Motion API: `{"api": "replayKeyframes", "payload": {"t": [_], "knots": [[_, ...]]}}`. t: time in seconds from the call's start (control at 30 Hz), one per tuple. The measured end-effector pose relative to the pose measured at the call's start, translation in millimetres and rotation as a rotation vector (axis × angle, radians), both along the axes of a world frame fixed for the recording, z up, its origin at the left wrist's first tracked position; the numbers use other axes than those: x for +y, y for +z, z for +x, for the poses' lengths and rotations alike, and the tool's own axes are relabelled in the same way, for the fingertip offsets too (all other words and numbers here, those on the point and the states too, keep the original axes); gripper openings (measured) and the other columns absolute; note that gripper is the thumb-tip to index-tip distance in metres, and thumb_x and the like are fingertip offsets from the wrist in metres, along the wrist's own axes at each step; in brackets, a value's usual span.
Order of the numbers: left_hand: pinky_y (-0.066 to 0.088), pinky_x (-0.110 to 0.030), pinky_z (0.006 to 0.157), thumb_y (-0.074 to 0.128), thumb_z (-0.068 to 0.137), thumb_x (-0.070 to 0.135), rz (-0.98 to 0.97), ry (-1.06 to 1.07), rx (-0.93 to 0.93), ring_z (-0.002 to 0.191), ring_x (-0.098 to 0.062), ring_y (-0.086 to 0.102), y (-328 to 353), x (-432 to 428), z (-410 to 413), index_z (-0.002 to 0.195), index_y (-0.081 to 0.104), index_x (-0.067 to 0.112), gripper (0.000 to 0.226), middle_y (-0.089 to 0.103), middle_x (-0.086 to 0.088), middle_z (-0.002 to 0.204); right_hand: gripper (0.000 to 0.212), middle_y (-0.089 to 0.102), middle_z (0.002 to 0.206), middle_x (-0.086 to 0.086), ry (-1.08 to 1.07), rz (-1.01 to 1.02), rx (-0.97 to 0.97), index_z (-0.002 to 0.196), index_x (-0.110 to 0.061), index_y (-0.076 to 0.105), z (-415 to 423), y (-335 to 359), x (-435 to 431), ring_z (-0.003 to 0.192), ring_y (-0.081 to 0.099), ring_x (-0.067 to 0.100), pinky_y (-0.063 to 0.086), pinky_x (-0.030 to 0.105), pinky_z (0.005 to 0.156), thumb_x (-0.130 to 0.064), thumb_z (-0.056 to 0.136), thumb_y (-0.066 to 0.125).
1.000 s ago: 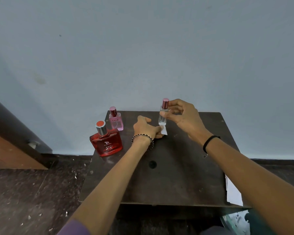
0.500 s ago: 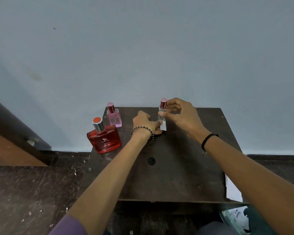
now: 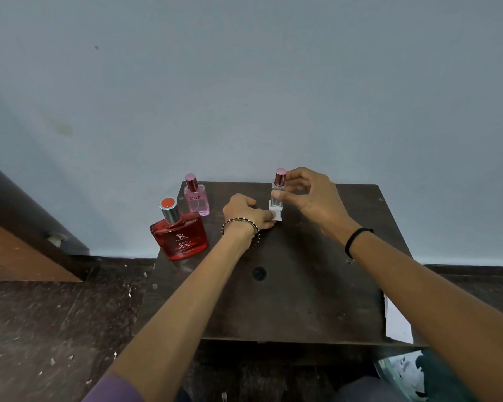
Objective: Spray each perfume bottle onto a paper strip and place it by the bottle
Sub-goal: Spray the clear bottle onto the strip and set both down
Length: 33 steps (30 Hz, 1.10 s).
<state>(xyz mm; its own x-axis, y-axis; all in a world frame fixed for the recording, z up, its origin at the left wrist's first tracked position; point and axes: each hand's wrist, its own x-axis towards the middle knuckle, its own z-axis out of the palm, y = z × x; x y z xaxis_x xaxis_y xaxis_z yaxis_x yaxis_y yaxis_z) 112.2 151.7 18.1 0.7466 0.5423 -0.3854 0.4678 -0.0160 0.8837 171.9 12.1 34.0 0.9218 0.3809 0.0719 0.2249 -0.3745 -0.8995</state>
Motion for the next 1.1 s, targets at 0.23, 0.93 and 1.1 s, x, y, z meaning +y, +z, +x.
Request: {"api": "replayKeyframes", "payload": {"t": [0.23,0.93,1.1], "knots": [[0.063,-0.044,0.079,0.089,0.068,0.000,0.016,-0.024,0.009,0.093,-0.035,0.073,3.9,-0.6,-1.0,0.107,0.059,0.003,0.048,0.065,-0.017,0.109,0.035,0.071,0.098,-0.018,0.011,0.015,0.007,0.109,-0.024,0.069,-4.7,0.7,4.3,0.090,0.065,-0.010,0.043,0.007,0.073,-0.029,0.079,0.086],[0.063,-0.028,0.058,0.060,0.091,-0.003,-0.041,-0.129,-0.113,0.063,-0.022,0.075,14.2,-73.0,-82.1,0.105,0.056,0.005,0.017,0.072,-0.018,0.086,0.035,0.074,0.104,-0.009,-0.054,-0.249,0.021,0.112,-0.020,0.067,-93.5,4.8,-93.2,0.092,0.068,0.001,0.044,0.005,0.067,-0.022,0.081,0.084],[0.062,-0.029,0.070,0.066,0.089,0.010,0.176,-0.432,-0.180,0.074,-0.017,0.075,7.9,-112.5,-98.9,0.091,0.068,0.015,0.006,0.075,-0.008,0.082,0.029,0.072,0.101,-0.013,-0.104,-0.327,-0.072,0.104,-0.021,0.070,-122.0,12.3,-151.3,0.095,0.066,-0.001,0.049,0.008,0.078,-0.021,0.080,0.085]]}}
